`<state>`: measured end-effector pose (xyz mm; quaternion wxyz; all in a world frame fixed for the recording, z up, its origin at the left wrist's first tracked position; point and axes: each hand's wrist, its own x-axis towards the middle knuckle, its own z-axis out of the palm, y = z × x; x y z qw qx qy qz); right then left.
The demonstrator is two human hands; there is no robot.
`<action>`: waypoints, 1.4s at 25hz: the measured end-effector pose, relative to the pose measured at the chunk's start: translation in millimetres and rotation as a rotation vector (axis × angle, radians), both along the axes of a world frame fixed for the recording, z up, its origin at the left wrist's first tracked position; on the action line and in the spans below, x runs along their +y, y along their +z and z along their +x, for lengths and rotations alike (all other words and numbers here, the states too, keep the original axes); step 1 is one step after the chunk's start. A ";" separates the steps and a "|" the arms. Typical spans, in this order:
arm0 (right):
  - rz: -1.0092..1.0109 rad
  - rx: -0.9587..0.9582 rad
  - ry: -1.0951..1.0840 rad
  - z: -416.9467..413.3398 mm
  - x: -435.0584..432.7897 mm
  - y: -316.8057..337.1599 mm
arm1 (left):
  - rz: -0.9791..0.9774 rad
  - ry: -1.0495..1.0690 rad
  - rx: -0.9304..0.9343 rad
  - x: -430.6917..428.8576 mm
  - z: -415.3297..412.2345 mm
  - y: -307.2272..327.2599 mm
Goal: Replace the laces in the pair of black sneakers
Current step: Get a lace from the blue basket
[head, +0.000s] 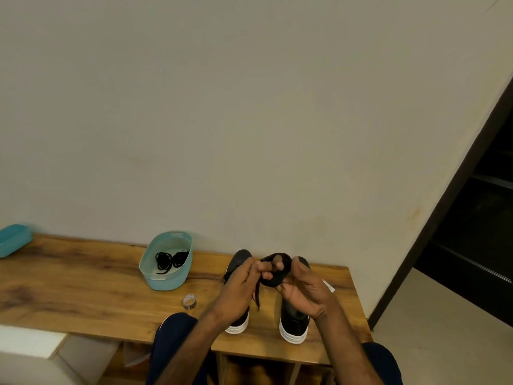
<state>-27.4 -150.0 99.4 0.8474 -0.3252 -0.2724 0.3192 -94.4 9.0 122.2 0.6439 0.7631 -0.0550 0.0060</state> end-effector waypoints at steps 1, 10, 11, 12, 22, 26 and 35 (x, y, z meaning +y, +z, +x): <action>0.028 -0.047 0.009 0.6 -2.7 1.3 | -0.010 -0.036 0.002 -1.4 -1.9 0.8; -0.036 -0.016 -0.103 -16.9 9.1 3.7 | -0.083 -0.002 0.005 1.9 -0.5 0.6; -0.072 0.029 -0.163 -24.6 15.1 3.9 | -0.095 -0.001 -0.002 2.8 0.8 -3.0; -0.093 0.078 -0.253 -31.7 22.3 4.1 | -0.083 -0.010 -0.020 3.6 2.4 -5.2; -0.004 0.391 -0.440 -45.0 43.5 -6.9 | 0.297 0.008 -0.178 21.2 14.1 -18.0; -0.262 0.106 -0.565 -47.4 54.7 8.2 | -0.009 0.145 -0.021 19.0 7.2 -14.9; -0.669 -0.556 -0.729 -70.0 88.0 -8.2 | -1.433 0.181 0.456 2.8 11.8 -15.5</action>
